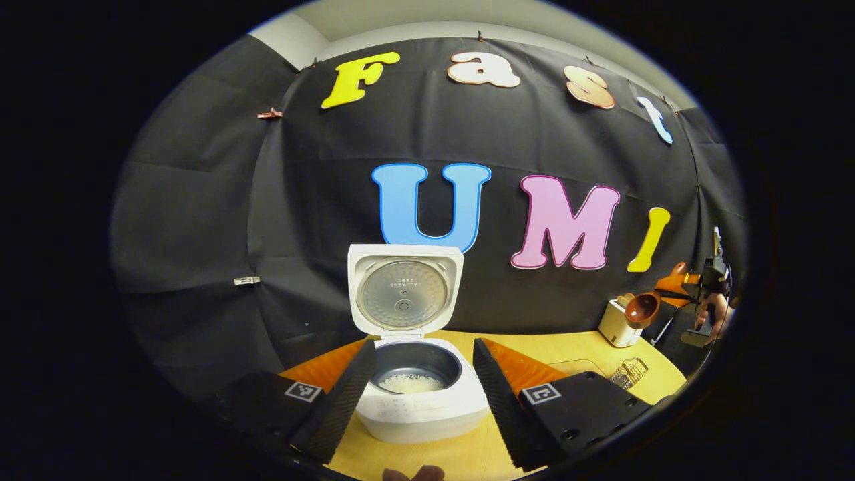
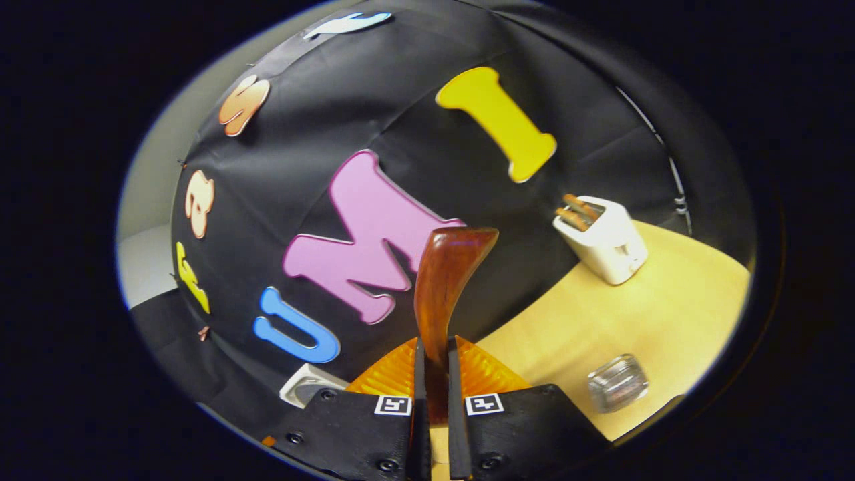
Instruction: Close the left gripper, press the button to open the rice cooker; take a wooden spoon from the chopstick holder with the right hand, scoop a spoonful of rice and pour it into the rice cooker, then put the wooden spoon back into the chopstick holder.
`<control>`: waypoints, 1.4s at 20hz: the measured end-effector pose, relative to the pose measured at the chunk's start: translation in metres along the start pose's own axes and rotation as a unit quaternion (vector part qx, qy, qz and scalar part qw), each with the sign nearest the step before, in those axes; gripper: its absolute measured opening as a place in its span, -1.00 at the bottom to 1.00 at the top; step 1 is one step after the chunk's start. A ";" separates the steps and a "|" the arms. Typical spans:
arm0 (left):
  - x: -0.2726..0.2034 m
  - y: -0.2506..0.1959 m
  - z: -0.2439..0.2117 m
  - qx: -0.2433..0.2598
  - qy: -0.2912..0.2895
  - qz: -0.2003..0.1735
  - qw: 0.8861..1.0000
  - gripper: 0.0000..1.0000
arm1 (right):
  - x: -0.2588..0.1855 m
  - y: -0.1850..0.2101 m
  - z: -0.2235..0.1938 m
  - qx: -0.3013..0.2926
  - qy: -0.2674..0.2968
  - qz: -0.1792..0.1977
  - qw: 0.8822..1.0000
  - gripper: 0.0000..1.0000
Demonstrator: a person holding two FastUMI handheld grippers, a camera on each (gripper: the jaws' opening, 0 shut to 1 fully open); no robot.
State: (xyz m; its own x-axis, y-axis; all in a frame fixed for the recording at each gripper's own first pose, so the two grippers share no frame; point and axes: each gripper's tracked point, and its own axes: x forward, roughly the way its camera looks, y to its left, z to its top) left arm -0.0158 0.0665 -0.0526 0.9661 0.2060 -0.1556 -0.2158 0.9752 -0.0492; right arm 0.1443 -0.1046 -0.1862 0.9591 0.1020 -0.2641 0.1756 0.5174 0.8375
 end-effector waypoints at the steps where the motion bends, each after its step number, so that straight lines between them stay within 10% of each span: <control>1: -0.001 -0.002 0.001 0.002 0.001 -0.002 1.000 0.86 | -0.002 -0.019 0.004 -0.004 -0.003 -0.016 1.000 -0.71; 11: 0.000 -0.008 0.000 0.013 0.017 0.004 1.000 0.86 | -0.008 -0.138 -0.006 -0.073 0.018 -0.124 0.989 -0.71; 28: 0.005 -0.012 -0.004 0.028 0.039 0.018 0.999 0.85 | 0.026 -0.182 -0.090 -0.206 0.084 -0.176 0.959 -0.70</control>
State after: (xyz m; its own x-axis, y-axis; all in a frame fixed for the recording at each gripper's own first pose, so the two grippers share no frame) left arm -0.0091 0.0560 -0.0570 0.9435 0.2361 -0.2325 -0.2397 0.9708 0.0134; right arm 0.1169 -0.1195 -0.3882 0.8007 -0.0228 -0.5987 0.3459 0.8335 0.4308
